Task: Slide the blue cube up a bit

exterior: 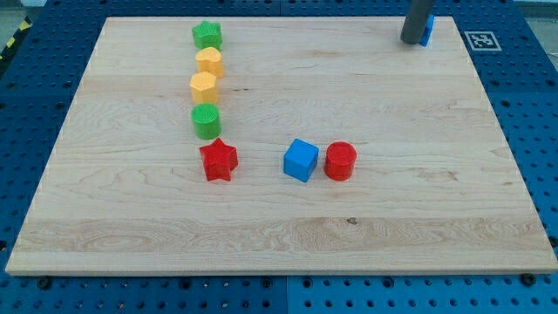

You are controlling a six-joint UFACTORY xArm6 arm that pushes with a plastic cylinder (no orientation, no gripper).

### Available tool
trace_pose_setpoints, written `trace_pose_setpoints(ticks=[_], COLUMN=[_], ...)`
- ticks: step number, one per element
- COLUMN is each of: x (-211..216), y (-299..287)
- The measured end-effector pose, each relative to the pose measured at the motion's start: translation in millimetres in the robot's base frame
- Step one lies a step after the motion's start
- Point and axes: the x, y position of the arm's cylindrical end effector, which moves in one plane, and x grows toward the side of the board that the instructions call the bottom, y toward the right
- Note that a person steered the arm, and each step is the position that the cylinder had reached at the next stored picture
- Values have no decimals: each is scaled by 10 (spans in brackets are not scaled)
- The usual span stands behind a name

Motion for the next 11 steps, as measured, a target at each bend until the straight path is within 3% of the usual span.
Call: trace_pose_setpoints(ticks=[2, 5, 6, 7, 9, 11], x=[294, 1586, 1859, 1860, 2502, 2670], y=[-496, -1298, -1773, -2401, -2417, -1945])
